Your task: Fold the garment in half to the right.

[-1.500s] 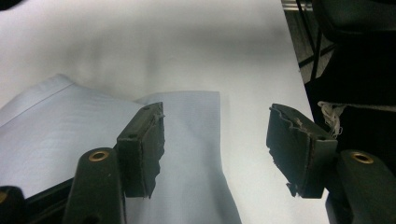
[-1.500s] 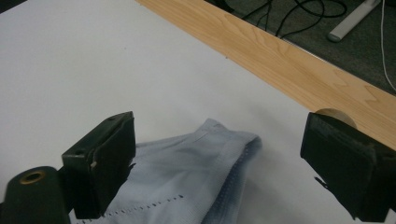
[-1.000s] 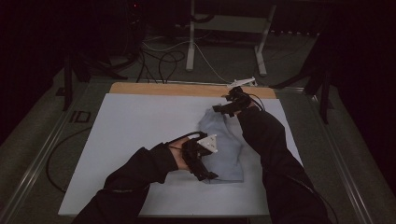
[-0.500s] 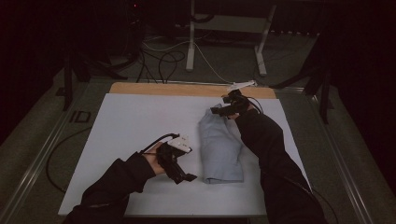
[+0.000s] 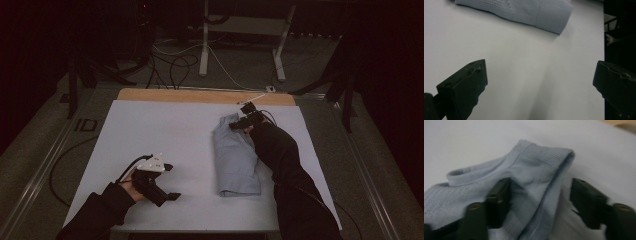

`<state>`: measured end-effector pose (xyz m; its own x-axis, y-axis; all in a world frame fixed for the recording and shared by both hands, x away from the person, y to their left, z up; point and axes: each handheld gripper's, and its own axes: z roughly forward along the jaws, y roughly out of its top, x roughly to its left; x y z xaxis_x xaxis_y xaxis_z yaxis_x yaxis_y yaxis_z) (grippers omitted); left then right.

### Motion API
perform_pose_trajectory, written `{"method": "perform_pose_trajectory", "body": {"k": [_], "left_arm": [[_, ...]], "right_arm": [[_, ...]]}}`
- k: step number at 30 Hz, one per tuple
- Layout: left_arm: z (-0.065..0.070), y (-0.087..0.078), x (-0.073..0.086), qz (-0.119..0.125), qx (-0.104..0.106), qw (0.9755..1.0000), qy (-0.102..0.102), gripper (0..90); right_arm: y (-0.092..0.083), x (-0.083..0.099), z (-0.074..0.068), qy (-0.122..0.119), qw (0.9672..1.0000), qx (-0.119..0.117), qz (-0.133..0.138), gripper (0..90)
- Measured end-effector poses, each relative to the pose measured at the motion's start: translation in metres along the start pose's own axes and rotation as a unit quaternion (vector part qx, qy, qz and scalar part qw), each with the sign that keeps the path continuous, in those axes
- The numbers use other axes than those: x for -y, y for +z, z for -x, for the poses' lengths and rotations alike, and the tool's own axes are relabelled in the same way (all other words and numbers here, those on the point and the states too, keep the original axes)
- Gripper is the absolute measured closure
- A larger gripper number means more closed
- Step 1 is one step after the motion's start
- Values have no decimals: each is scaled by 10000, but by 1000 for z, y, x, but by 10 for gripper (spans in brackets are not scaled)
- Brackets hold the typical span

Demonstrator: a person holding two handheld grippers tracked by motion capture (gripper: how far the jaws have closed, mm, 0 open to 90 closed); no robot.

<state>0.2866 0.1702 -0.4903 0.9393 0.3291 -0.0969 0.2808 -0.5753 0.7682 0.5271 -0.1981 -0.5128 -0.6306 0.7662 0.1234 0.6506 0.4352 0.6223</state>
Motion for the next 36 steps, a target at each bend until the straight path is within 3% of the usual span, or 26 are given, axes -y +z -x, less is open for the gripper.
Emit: {"method": "perform_pose_trajectory", "body": {"k": [2,3,5,8,9,13,16,21,25,29,31,32,33,34,36], "left_arm": [[2,-2,6,-24,13,10000,2,5],[2,-2,6,-24,13,10000,2,5],[3,-4,12,-45,-44,10000,-1,5],[7,-5,21,-41,-82,10000,34,5],[10,-6,26,-132,-122,9998,131,4],[9,-6,36,-185,-150,9997,44,3],[8,-8,41,-176,-248,9995,3,3],[6,-13,46,-364,-371,9986,-68,3],[3,-18,51,-607,-354,9975,-68,3],[0,-20,55,-670,-322,9972,-114,3],[-2,-22,56,-615,-329,9974,-159,3],[-3,-23,57,-581,-354,9975,-199,3],[-4,-24,58,-548,-371,9976,-218,3],[-4,-25,58,-534,-393,9975,-226,3],[-5,-26,57,-472,-404,9978,-229,3]], "right_arm": [[0,1,-1,-114,9999,-74,-21,609],[0,1,-1,-114,9999,-74,-21,609],[-3,-2,-5,-343,9994,-15,-25,810],[-5,-5,-10,-558,9984,-2,27,833],[-8,-8,-14,-670,9976,16,165,836],[-9,-13,-15,-584,9976,-78,369,836],[-5,-13,-14,-578,9978,-57,331,835],[7,-9,-9,-383,9992,31,95,834],[11,-6,-8,-374,9993,84,15,825],[11,-7,-9,-379,9992,104,-4,794],[9,-8,-9,-365,9992,133,25,691],[9,-8,-9,-365,9992,133,25,691],[5,-8,-9,-341,9993,125,114,510],[5,-8,-9,-341,9993,125,114,510],[0,-8,-8,-382,9991,105,156,389]]}}
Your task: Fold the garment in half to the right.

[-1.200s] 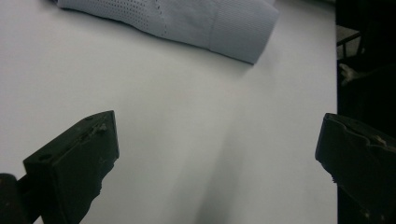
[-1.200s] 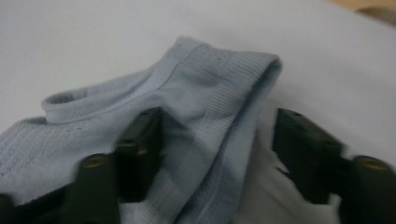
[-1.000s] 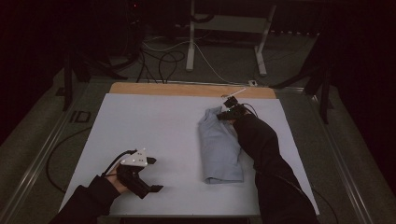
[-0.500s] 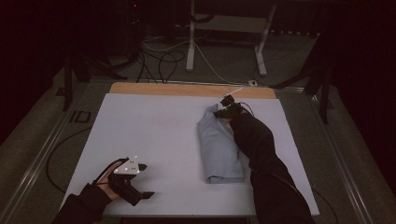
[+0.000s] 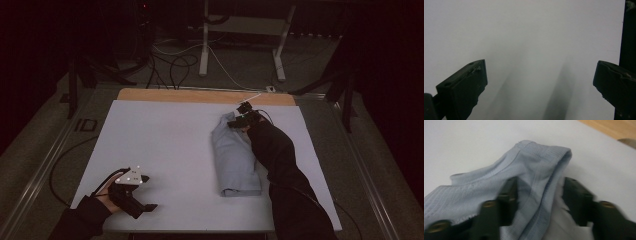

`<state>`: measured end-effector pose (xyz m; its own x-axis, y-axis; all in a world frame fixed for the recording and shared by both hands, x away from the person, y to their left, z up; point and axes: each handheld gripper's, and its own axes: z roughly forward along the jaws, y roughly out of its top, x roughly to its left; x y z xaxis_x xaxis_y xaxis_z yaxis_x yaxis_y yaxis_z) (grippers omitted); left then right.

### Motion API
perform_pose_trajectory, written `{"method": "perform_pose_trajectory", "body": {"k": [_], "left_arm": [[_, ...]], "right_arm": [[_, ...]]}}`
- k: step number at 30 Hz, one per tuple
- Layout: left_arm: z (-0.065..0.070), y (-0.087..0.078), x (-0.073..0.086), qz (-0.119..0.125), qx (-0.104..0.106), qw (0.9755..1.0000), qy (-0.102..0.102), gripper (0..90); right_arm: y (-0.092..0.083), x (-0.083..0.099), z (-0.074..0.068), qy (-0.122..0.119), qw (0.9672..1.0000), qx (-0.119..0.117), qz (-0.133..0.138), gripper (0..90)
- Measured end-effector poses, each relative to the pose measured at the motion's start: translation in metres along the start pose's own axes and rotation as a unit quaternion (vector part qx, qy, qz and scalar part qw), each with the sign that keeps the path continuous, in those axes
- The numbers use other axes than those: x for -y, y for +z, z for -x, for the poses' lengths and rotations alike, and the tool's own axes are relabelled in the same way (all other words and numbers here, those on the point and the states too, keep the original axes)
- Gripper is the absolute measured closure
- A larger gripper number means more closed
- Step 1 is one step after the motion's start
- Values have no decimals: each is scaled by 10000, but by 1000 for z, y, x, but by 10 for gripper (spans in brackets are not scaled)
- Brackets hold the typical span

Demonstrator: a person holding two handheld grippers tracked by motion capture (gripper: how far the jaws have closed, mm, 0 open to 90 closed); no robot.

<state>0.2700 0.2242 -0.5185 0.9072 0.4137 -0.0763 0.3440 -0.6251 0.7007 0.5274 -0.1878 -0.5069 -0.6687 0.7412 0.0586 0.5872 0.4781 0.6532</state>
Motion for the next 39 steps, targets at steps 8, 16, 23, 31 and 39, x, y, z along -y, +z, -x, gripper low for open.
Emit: {"method": "perform_pose_trajectory", "body": {"k": [8,16,23,31,39], "left_arm": [[-2,0,2,-41,-5,10000,-48,3],[1,0,2,-20,9,10000,3,3],[1,-1,2,-7,2,10000,-16,3],[2,0,3,-14,-12,10000,7,3],[2,0,3,12,-18,10000,16,3]], "right_arm": [[-26,3,-3,-126,9987,-396,281,140],[-55,7,-17,-218,9966,-458,644,139],[-78,17,-47,-535,9905,-1011,761,143],[-90,30,-75,-763,9825,-1495,809,152],[-101,53,-109,-1160,9750,-1625,974,428]]}}
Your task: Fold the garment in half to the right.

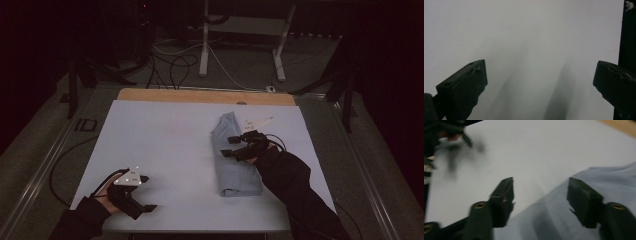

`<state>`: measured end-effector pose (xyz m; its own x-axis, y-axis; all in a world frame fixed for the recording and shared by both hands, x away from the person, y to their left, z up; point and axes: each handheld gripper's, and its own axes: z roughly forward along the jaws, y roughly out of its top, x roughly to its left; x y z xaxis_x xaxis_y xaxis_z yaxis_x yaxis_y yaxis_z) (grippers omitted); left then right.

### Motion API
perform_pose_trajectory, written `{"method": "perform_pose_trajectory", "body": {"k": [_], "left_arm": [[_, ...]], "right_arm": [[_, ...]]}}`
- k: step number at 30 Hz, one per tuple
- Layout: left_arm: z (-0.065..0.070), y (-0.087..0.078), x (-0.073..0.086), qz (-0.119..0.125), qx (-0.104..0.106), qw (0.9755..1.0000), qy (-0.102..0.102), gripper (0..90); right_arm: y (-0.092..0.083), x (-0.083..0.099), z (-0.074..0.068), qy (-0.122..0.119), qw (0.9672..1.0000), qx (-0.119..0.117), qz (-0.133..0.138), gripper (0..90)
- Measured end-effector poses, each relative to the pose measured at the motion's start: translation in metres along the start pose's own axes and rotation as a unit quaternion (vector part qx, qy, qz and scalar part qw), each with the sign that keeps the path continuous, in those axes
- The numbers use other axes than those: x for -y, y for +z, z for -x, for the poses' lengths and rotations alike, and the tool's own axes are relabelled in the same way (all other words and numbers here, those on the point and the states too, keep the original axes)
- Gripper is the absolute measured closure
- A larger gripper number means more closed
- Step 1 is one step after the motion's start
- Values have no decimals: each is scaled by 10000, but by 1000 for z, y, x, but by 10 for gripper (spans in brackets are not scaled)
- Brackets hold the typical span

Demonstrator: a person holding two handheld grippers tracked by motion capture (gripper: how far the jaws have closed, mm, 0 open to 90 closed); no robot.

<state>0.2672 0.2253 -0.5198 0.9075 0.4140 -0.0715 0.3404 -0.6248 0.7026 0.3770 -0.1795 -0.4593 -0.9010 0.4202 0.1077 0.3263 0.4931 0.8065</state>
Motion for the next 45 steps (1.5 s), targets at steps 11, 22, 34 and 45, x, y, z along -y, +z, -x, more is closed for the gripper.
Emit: {"method": "perform_pose_trajectory", "body": {"k": [11,22,34,45], "left_arm": [[0,-1,0,14,16,10000,-5,3],[0,0,0,-6,42,10000,14,3],[1,0,0,-2,56,10000,48,3],[2,-2,0,-4,59,10000,58,3]], "right_arm": [[-1,33,-36,-439,9981,-248,-358,899],[17,66,-33,-507,9934,-423,-940,900],[15,76,-41,-599,9904,-743,-1004,900],[10,82,-48,-572,9894,-874,-1014,900]]}}
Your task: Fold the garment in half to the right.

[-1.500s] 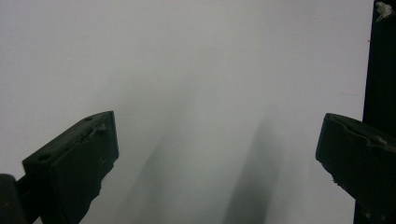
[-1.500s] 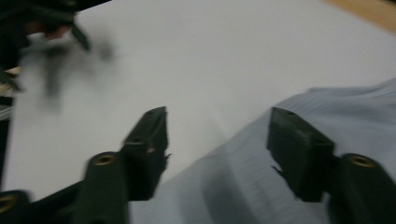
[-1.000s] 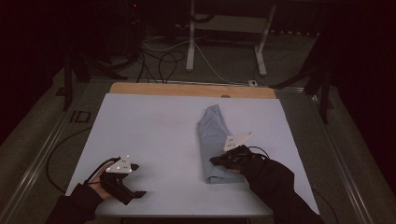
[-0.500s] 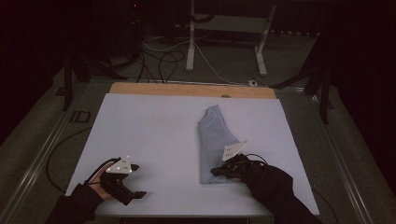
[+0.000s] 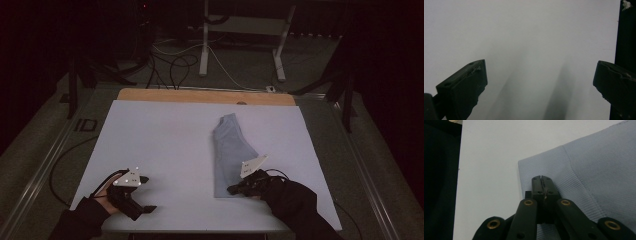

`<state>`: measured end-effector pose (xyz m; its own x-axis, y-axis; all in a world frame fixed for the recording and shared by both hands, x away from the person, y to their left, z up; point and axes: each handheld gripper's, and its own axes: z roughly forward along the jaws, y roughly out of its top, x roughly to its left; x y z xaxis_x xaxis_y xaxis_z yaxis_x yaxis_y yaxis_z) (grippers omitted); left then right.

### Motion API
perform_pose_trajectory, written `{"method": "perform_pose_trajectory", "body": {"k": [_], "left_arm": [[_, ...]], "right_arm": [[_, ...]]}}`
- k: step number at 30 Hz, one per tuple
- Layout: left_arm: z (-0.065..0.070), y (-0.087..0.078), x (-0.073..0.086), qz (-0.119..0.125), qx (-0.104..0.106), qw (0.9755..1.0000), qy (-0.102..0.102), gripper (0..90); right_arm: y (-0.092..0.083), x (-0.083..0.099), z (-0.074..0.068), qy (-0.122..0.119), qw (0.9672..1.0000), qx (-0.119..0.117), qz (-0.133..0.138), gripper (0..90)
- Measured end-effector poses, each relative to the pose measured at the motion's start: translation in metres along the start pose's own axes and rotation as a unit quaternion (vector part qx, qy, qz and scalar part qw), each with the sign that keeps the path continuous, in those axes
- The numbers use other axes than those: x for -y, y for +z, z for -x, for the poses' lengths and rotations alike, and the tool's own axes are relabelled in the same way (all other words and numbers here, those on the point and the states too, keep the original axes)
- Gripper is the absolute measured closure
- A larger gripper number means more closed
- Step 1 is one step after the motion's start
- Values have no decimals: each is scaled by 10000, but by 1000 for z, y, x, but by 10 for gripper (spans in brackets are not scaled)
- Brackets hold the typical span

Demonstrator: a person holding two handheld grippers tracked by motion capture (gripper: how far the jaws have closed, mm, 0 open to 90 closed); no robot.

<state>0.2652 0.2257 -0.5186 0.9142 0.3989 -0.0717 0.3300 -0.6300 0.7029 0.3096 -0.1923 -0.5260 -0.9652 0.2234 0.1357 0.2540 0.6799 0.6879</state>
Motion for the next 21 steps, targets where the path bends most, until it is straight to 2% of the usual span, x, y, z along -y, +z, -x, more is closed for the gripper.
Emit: {"method": "perform_pose_trajectory", "body": {"k": [8,12,16,18,19,21], "left_arm": [[0,1,-1,-21,11,10000,9,3],[0,1,-1,-14,15,10000,-2,3],[1,1,0,-25,24,10000,12,3],[0,0,0,-7,22,10000,1,3],[0,0,0,14,30,10000,-8,3],[0,0,0,16,38,10000,-9,3]], "right_arm": [[1,0,1,56,10000,-50,53,900],[1,-1,1,-27,10000,-5,22,900],[-1,-2,3,32,9999,41,108,900],[-4,-5,3,68,9996,71,261,897],[-7,-7,2,48,9993,42,363,826],[-8,-9,2,36,9991,76,408,809]]}}
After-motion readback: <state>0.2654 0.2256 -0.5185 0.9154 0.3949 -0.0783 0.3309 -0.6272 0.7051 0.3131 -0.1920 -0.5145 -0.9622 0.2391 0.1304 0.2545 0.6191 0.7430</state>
